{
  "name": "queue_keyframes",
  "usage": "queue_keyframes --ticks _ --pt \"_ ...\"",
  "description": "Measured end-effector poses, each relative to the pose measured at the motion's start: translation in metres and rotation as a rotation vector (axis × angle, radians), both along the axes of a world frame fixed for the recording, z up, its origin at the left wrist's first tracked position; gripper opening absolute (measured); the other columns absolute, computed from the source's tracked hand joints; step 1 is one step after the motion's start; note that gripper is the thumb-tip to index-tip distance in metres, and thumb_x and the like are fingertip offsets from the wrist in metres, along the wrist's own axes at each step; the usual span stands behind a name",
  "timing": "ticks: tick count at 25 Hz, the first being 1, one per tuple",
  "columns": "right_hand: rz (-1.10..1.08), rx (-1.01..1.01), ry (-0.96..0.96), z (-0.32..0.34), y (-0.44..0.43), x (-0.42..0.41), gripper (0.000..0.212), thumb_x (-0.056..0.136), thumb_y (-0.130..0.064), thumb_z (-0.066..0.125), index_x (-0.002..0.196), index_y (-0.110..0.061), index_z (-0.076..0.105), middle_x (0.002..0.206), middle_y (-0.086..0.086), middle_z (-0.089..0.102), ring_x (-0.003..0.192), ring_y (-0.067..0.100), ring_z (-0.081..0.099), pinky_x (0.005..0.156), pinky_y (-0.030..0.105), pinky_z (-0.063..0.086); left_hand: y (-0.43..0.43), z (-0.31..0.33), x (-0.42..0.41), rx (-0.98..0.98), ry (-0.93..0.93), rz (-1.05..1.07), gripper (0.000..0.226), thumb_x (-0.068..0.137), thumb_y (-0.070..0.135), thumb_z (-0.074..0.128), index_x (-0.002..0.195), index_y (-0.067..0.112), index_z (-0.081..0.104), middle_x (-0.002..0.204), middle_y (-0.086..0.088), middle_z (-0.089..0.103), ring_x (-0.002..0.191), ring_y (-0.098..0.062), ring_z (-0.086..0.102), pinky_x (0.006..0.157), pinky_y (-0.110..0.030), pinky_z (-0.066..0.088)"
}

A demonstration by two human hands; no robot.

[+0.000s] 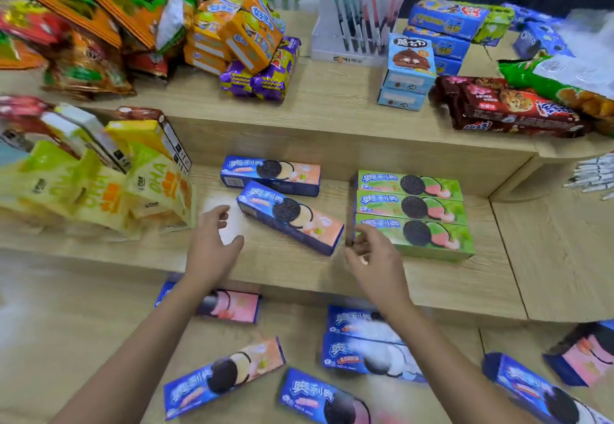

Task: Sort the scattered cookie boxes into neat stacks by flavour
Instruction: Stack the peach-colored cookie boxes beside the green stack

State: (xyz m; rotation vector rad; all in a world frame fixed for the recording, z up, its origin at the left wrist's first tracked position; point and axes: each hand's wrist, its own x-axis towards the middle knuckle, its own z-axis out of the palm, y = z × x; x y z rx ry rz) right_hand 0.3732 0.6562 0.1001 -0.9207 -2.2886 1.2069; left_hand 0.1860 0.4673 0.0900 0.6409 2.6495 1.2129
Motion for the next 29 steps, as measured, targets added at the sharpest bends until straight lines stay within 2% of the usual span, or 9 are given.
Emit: queue_keyframes --ticks 4,8,12,14,16,17,20,24,29 --pt "-0.178 -0.032 -0.136 -0.031 -0.034 -0.029 0.044 0.076 -0.008 0.062 0.118 -0.013 0.051 0.112 0.010 0.062 0.096 0.028 0.058 0.079 0.036 0.047 0.009 -0.018 -0.044 -0.043 -0.145 -0.102 0.065 0.071 0.004 0.068 0.130 0.006 0.040 0.131 -0.016 0.045 0.108 -0.024 0.051 0.086 -0.025 0.036" --pt "-0.270 -0.151 -0.101 -0.037 -0.051 -0.045 0.055 0.071 0.003 0.060 0.122 -0.015 0.047 0.106 0.003 0.062 0.091 0.022 0.057 0.069 0.023 0.036 0.023 -0.029 -0.065 -0.018 -0.179 -0.240 0.059 0.067 0.004 0.067 0.122 0.017 0.048 0.117 -0.007 0.054 0.095 -0.016 0.053 0.074 -0.017 0.033" --pt "-0.336 -0.160 -0.077 -0.034 -0.060 -0.060 0.055 0.070 0.000 0.061 0.120 -0.019 0.049 0.102 0.002 0.062 0.092 0.021 0.058 0.076 0.027 0.042 0.021 -0.038 -0.073 0.059 -0.226 -0.211 0.042 0.065 0.019 0.066 0.104 0.028 0.055 0.098 0.000 0.067 0.089 -0.021 0.061 0.073 -0.030 0.046" --pt "-0.297 -0.136 -0.059 -0.028 -0.060 -0.072 0.052 0.071 0.001 0.061 0.119 -0.019 0.051 0.106 0.002 0.063 0.092 0.016 0.059 0.076 0.018 0.043 0.013 -0.042 -0.074 0.048 -0.194 -0.132 0.045 0.064 0.029 0.066 0.108 0.027 0.054 0.103 -0.003 0.066 0.096 -0.024 0.059 0.081 -0.040 0.049" --pt "-0.260 -0.115 -0.037 -0.022 -0.055 -0.089 0.049 0.073 0.004 0.060 0.117 -0.015 0.052 0.104 0.002 0.061 0.087 0.008 0.058 0.072 0.003 0.039 0.004 -0.048 -0.077 0.053 -0.149 -0.090 0.054 0.067 0.024 0.070 0.117 0.018 0.050 0.110 -0.010 0.061 0.103 -0.029 0.055 0.088 -0.043 0.046" --pt "-0.243 -0.106 -0.034 -0.020 -0.052 -0.097 0.048 0.073 0.005 0.060 0.116 -0.014 0.053 0.101 0.000 0.060 0.084 0.004 0.057 0.072 0.003 0.040 0.000 -0.049 -0.077 0.055 -0.121 -0.074 0.057 0.069 0.020 0.070 0.121 0.014 0.047 0.112 -0.013 0.059 0.105 -0.031 0.053 0.090 -0.044 0.044" --pt "-0.220 -0.088 -0.071 -0.021 -0.042 -0.114 0.047 0.073 0.001 0.061 0.115 -0.017 0.054 0.097 -0.004 0.060 0.088 0.013 0.058 0.080 0.026 0.048 -0.004 -0.050 -0.075 -0.007 -0.067 -0.064 0.062 0.071 0.017 0.066 0.127 0.009 0.042 0.115 -0.017 0.055 0.108 -0.033 0.048 0.092 -0.041 0.041" --pt "-0.178 -0.066 -0.125 -0.029 -0.033 -0.120 0.050 0.072 -0.003 0.062 0.118 -0.021 0.051 0.104 -0.002 0.062 0.096 0.017 0.059 0.077 0.027 0.043 -0.001 -0.048 -0.081 -0.019 -0.069 -0.090 0.060 0.071 0.014 0.064 0.126 0.006 0.042 0.113 -0.020 0.054 0.108 -0.036 0.047 0.094 -0.040 0.037" --pt "-0.136 -0.096 -0.129 -0.033 -0.026 -0.122 0.051 0.071 -0.005 0.060 0.117 -0.025 0.050 0.110 0.002 0.065 0.100 0.020 0.060 0.089 0.042 0.049 0.003 -0.048 -0.094 -0.062 -0.134 -0.126 0.067 0.070 0.017 0.058 0.131 0.002 0.037 0.118 -0.025 0.051 0.111 -0.040 0.045 0.097 -0.047 0.037"
